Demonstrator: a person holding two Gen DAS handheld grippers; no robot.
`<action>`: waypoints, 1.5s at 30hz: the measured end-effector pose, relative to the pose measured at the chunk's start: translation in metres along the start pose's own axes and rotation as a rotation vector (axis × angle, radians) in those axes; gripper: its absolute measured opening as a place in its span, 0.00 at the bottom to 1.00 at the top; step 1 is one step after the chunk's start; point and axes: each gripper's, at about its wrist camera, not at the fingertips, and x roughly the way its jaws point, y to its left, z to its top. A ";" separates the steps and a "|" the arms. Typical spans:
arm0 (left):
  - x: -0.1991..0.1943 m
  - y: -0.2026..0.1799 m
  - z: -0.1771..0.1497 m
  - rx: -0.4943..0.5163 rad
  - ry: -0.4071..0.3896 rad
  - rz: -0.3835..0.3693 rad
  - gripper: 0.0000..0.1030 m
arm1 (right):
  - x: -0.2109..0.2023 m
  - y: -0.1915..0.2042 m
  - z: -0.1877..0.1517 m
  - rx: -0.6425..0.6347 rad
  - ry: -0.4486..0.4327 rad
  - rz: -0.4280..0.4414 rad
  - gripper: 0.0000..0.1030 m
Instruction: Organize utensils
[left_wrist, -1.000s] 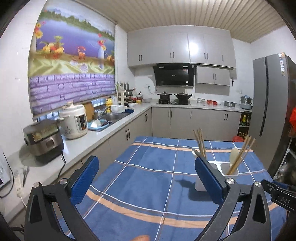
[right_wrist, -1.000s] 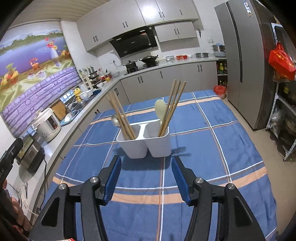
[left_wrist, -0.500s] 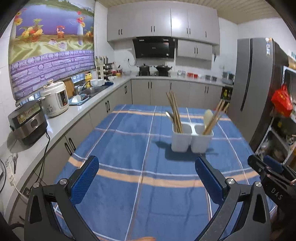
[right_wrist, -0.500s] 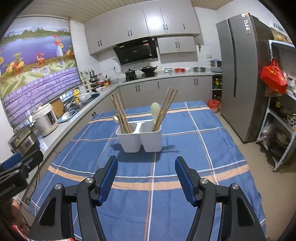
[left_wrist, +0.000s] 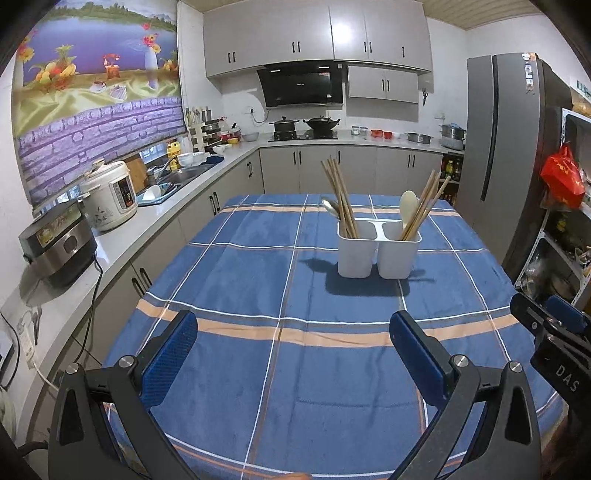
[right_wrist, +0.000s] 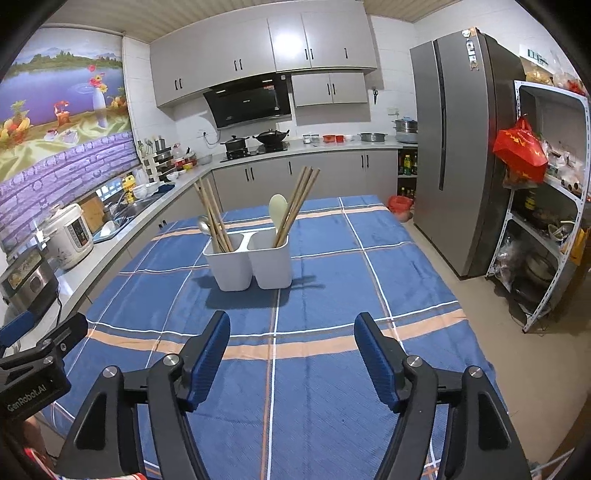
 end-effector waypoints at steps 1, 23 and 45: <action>-0.001 0.000 -0.001 0.000 0.001 0.003 1.00 | -0.001 0.002 0.000 -0.006 -0.003 0.000 0.73; 0.003 -0.006 -0.012 0.011 0.067 -0.090 1.00 | -0.013 0.003 -0.002 -0.011 -0.029 -0.023 0.77; 0.015 -0.002 -0.013 -0.004 0.100 -0.114 1.00 | 0.000 0.013 -0.003 -0.054 -0.034 -0.030 0.79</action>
